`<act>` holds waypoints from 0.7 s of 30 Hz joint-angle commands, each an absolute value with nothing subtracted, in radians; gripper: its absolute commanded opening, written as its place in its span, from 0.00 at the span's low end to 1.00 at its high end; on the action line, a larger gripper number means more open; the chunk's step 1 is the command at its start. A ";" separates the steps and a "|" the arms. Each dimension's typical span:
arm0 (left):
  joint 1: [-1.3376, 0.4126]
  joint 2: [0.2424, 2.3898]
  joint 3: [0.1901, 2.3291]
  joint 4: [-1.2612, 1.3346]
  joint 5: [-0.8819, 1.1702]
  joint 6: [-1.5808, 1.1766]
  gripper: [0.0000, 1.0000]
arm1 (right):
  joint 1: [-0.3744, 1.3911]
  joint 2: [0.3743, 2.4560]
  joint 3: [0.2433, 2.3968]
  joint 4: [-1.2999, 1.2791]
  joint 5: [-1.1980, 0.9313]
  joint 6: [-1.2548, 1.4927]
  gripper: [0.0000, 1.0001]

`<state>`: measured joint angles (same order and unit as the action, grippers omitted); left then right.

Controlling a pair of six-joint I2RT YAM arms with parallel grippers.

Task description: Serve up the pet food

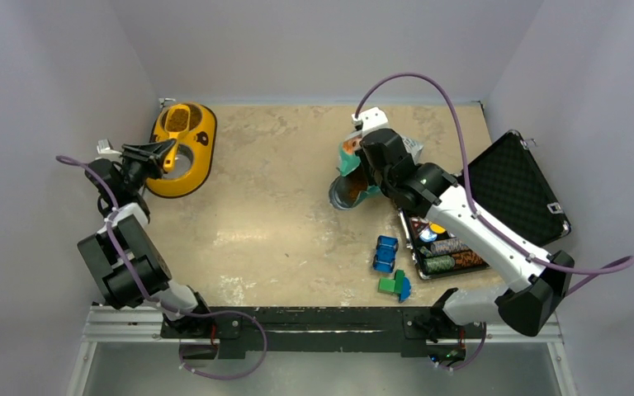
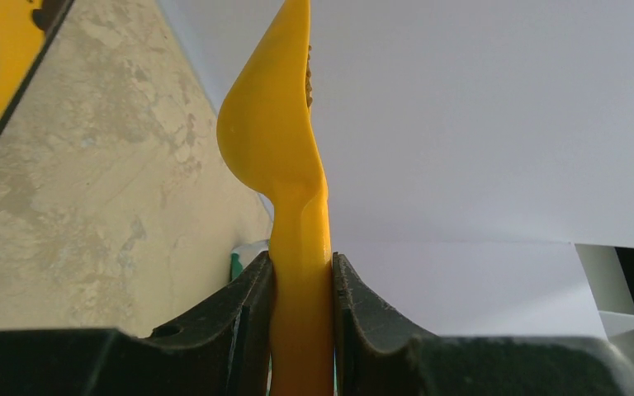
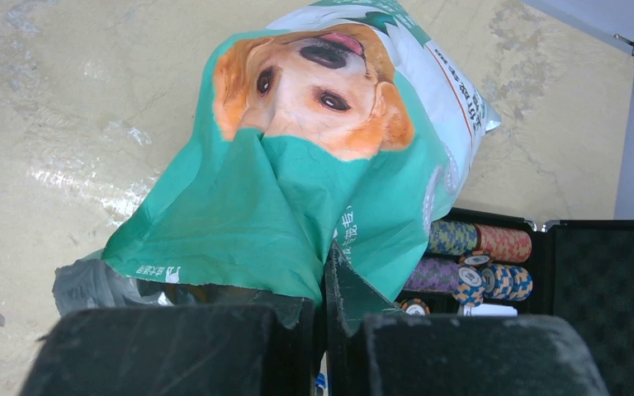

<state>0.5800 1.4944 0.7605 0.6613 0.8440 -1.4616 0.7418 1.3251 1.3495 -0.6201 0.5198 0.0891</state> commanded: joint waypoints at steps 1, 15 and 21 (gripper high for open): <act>0.623 1.529 0.720 0.767 0.851 -1.433 0.00 | 0.768 1.231 1.382 -0.460 0.503 0.088 0.00; 0.658 1.500 0.561 0.672 0.656 -1.465 0.00 | 0.771 1.235 1.377 -0.439 0.493 0.082 0.00; 0.660 1.465 0.609 0.477 0.600 -1.434 0.00 | 0.771 1.232 1.371 -0.430 0.492 0.073 0.00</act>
<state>0.6483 1.5143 0.5594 0.5640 0.6525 -1.4654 0.7464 1.3060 1.3331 -0.6098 0.5091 0.0788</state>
